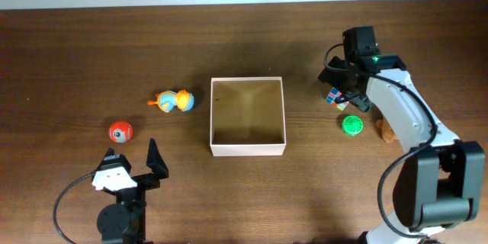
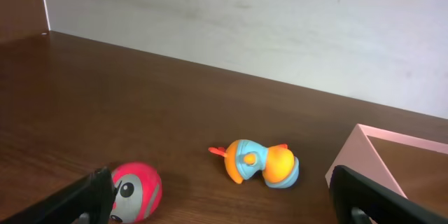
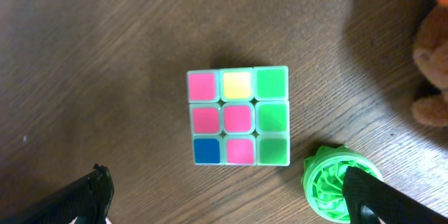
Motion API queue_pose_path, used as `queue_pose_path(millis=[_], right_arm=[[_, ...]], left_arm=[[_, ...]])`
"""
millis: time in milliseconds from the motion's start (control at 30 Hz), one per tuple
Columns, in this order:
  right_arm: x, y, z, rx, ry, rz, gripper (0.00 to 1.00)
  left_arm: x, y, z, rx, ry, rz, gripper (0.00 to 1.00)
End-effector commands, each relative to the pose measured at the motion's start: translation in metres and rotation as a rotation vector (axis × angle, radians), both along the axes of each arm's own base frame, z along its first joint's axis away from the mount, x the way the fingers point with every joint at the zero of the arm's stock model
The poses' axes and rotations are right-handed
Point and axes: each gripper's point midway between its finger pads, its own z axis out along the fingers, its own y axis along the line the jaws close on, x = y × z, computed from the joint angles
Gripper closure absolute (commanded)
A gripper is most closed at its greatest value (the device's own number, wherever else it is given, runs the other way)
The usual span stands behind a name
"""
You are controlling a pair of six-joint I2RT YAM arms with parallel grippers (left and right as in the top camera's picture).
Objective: Pack container
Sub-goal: 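Move the right gripper over the Rubik's cube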
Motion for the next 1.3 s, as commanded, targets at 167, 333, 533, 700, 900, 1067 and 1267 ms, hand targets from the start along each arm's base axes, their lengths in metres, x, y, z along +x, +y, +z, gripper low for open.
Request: queue_pose_path(millis=[167,333,533,700,900,1067,1267], right_arm=[[0.002,-0.021,-0.018,0.122,0.043,-0.023,0.0],[0.005,-0.024,-0.021,0.127,0.041,0.061,0.01],[0.011,-0.017,-0.019,0.118,0.012,0.182,0.01],[0.014,-0.014,-0.021,0.112,0.008,0.223,0.01],[0.012,-0.013,-0.054,0.128,0.073,0.22,0.01],[0.015,-0.012,-0.066,0.135,0.082,0.222,0.01],[0.026,-0.012,-0.063,0.128,0.038,0.225,0.0]], left_arm=[[0.0,-0.001,-0.001,0.012,-0.002,-0.011,0.01],[0.0,-0.001,-0.001,0.012,-0.002,-0.011,0.01],[0.0,-0.001,-0.001,0.012,-0.002,-0.011,0.01],[0.0,-0.001,-0.001,0.012,-0.002,-0.011,0.01],[0.0,-0.001,-0.001,0.012,-0.002,-0.011,0.01],[0.0,-0.001,-0.001,0.012,-0.002,-0.011,0.01],[0.0,-0.001,-0.001,0.012,-0.002,-0.011,0.01]])
